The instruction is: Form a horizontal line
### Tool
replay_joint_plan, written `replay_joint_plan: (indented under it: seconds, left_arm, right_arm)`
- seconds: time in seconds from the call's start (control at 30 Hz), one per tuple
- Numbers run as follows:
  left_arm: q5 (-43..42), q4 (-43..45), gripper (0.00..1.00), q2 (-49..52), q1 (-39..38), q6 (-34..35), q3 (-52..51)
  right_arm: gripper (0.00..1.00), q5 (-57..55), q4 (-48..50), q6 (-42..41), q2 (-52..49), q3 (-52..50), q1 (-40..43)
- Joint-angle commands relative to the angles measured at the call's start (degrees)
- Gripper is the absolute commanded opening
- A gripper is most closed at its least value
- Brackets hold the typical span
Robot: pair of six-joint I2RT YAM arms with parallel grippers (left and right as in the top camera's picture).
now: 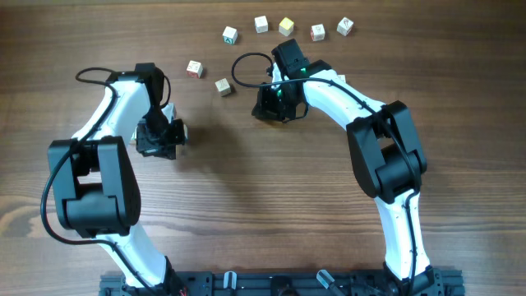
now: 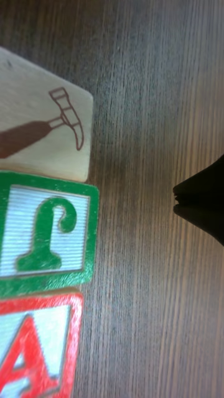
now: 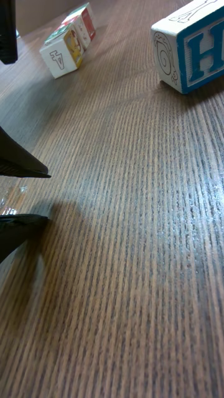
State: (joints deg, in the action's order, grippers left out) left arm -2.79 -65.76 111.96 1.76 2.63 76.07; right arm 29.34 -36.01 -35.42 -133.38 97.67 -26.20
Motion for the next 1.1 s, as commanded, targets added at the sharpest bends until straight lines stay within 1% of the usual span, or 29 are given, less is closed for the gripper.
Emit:
replay_joint_plan:
  seconds: [0.0,0.3,1.07]
  left_arm:
    - [1.88,1.33,0.04,0.35,0.02,-0.87,-0.35]
    - [2.25,6.93,0.04,0.33,0.11,0.02,-0.35]
    - [4.42,7.98,0.04,0.35,0.11,-0.02,-0.35]
  right_arm:
    - [0.22,-9.86,-1.6,0.9,-4.0,-2.54,0.35]
    - [0.22,-9.86,-1.6,0.92,-4.0,-2.54,0.35]
    - [0.22,-9.86,-1.6,0.92,-4.0,-2.54,0.35]
